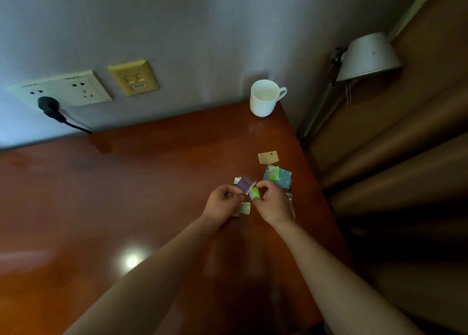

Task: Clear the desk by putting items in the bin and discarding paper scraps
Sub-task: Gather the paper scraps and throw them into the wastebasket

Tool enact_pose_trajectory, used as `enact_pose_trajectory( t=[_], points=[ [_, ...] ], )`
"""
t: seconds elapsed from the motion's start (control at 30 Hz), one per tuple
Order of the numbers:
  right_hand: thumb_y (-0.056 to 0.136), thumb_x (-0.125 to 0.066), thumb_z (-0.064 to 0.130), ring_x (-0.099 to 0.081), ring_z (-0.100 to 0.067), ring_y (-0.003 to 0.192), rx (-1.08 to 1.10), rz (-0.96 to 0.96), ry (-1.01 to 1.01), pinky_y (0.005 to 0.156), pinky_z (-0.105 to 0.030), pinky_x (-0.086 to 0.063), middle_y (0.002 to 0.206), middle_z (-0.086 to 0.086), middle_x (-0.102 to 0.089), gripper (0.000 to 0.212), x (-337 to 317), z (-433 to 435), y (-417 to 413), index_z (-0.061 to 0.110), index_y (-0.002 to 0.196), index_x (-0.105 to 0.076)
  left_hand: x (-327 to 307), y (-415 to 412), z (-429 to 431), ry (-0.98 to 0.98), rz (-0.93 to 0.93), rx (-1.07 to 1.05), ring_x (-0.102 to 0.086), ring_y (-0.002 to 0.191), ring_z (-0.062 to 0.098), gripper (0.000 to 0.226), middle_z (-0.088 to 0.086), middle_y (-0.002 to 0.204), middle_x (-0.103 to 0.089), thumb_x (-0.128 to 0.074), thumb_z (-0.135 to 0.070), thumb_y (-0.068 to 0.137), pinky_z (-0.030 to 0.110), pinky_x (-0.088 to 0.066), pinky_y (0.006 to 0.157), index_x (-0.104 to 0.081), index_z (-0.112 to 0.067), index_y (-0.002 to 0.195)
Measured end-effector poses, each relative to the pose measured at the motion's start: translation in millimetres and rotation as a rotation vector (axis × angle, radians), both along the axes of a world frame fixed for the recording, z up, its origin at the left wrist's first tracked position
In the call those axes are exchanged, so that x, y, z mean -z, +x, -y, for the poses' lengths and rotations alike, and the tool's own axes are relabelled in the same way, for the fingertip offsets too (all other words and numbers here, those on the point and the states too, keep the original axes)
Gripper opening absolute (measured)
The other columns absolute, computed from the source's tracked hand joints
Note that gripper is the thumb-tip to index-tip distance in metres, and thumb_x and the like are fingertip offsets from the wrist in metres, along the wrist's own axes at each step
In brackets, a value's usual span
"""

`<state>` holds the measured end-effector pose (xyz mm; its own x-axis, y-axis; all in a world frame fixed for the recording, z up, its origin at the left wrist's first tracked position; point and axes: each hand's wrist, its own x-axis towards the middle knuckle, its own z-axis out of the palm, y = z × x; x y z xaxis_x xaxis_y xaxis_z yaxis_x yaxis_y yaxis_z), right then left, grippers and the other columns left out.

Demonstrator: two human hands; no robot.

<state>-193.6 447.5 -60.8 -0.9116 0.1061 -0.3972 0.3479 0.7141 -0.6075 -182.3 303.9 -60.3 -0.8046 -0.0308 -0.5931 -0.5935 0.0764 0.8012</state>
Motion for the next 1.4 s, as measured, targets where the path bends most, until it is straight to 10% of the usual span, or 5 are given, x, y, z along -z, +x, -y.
enact_pose_trajectory(
  t=[0.6, 0.8, 1.07, 1.2, 1.4],
  points=[
    [0.089, -0.064, 0.024, -0.056, -0.023, 0.088, -0.211, -0.023, 0.277, 0.064, -0.030, -0.043, 0.103, 0.000, -0.049, 0.019, -2, 1, -8, 0.025, 0.090, -0.045, 7, -1, 6, -0.873, -0.300, 0.639, -0.054, 0.095, 0.020, 0.022, -0.003, 0.106, -0.049, -0.071, -0.042, 0.079, 0.030, -0.039, 0.069, -0.060, -0.026, 0.091],
    [0.082, -0.061, 0.011, -0.048, -0.016, 0.060, 0.152, 0.097, -0.199, 0.054, -0.027, -0.038, 0.067, 0.000, -0.051, 0.019, -7, 3, -6, 0.018, 0.071, -0.048, 9, -5, 9, -0.478, -0.134, 0.433, -0.056, 0.074, 0.021, 0.022, -0.004, 0.079, -0.057, -0.062, -0.025, 0.081, 0.031, -0.040, 0.063, -0.043, -0.025, 0.069],
    [0.076, -0.048, -0.017, -0.060, -0.016, 0.064, 0.612, 0.261, -0.866, 0.043, -0.023, -0.038, 0.078, -0.006, -0.064, 0.033, -31, 10, -14, 0.013, 0.091, -0.055, -7, -20, 16, 0.246, 0.135, -0.191, -0.059, 0.053, 0.016, 0.034, 0.008, 0.074, -0.062, -0.037, 0.017, 0.083, 0.022, -0.046, 0.043, -0.039, -0.017, 0.078],
    [0.082, -0.064, 0.002, -0.045, -0.009, 0.051, 0.532, 0.271, -0.784, 0.043, -0.023, -0.033, 0.070, -0.002, -0.055, 0.031, -25, 11, -18, 0.014, 0.111, -0.060, -11, -26, 18, 0.196, 0.105, -0.164, -0.055, 0.059, 0.014, 0.030, 0.002, 0.076, -0.060, -0.038, 0.010, 0.082, 0.022, -0.042, 0.048, -0.050, -0.016, 0.093],
    [0.078, -0.076, 0.024, -0.058, -0.019, 0.101, 0.084, 0.062, -0.105, 0.078, -0.028, -0.043, 0.116, 0.000, -0.060, 0.052, -9, 21, -27, 0.019, 0.124, -0.053, 6, -34, 18, -0.215, -0.067, 0.080, -0.060, 0.078, 0.014, 0.017, 0.001, 0.097, -0.064, -0.060, -0.013, 0.088, 0.028, -0.050, 0.074, -0.056, -0.019, 0.102]
  ],
)
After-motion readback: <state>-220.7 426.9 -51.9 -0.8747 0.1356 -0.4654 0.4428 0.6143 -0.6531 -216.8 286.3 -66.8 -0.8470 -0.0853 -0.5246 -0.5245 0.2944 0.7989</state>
